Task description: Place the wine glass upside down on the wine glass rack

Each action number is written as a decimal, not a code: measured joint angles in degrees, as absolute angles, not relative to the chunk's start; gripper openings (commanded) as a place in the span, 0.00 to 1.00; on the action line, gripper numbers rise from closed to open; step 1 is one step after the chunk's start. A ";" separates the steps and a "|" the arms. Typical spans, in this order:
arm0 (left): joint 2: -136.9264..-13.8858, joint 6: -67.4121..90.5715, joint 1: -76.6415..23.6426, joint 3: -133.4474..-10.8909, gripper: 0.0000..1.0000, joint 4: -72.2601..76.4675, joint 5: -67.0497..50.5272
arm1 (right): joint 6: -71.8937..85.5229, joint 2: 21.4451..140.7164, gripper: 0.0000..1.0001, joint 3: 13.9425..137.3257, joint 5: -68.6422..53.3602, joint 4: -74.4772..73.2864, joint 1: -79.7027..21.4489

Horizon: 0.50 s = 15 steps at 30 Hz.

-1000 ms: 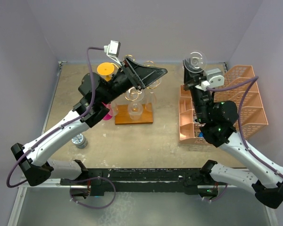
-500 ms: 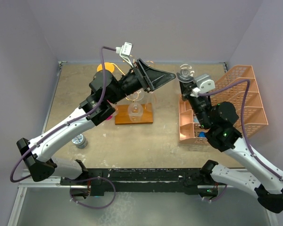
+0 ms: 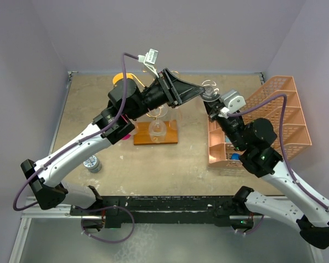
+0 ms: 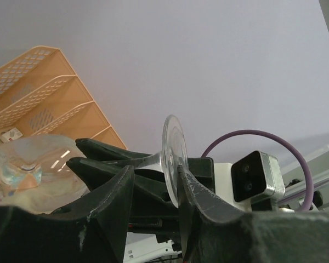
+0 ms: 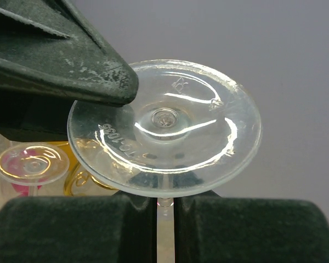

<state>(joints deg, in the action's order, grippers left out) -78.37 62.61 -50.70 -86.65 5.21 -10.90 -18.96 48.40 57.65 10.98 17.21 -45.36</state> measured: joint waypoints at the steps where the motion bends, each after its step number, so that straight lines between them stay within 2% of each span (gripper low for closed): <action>1: -78.52 62.67 -50.78 -87.00 0.31 4.99 -10.92 | -18.96 48.34 0.00 57.63 10.66 17.17 -45.36; 7: -79.29 63.81 -50.81 -88.03 0.19 4.97 -11.42 | -18.83 48.34 0.00 57.63 8.54 16.43 -45.36; 11: -79.83 63.99 -50.81 -89.08 0.00 4.29 -11.70 | -18.74 48.36 0.00 57.63 7.97 15.62 -45.32; 15: -79.83 64.51 -50.76 -89.69 0.00 3.05 -11.03 | -18.33 48.49 0.12 57.65 8.01 15.46 -45.32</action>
